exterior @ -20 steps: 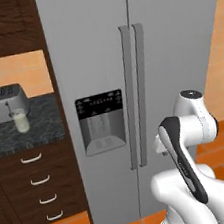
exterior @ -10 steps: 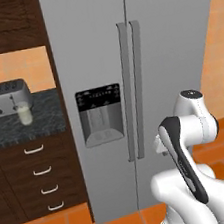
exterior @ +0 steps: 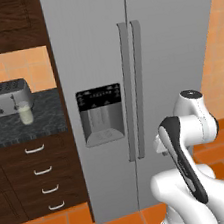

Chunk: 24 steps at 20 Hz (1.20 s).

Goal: Grab a lemon wedge from the fridge and one ice cube from the ice bowl, and put them in the glass of lemonade.

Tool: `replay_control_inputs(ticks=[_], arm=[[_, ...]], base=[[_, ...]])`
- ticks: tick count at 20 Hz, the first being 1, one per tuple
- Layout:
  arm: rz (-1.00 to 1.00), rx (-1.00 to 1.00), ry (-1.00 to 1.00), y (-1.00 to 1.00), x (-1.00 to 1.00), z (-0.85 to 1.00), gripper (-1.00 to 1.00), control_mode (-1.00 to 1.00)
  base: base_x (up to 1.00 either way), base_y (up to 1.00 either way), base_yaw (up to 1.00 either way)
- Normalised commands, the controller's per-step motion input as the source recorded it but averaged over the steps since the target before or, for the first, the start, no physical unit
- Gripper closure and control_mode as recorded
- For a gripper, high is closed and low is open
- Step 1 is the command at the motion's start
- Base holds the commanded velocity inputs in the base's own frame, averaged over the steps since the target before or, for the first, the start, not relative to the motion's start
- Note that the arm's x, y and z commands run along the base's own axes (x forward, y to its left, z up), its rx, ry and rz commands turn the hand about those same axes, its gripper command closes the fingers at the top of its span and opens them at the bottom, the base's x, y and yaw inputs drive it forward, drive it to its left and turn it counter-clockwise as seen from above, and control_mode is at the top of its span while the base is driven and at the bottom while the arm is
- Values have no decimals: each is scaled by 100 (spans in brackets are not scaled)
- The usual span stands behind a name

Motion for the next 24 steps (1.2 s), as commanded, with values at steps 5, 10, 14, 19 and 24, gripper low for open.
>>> replay_control_inputs(ticks=[5,10,14,19,24], arm=[[0,0,0,0,0,0,-100,100],[0,0,0,0,0,0,-100,100],[0,0,-1,0,0,0,-100,-100],[0,3,-22,0,-20,8,-100,-100],[0,9,-44,0,-32,72,-100,-100]], base=[[32,-4,0],[44,0,0],[7,0,0],[0,0,0],[0,0,0]])
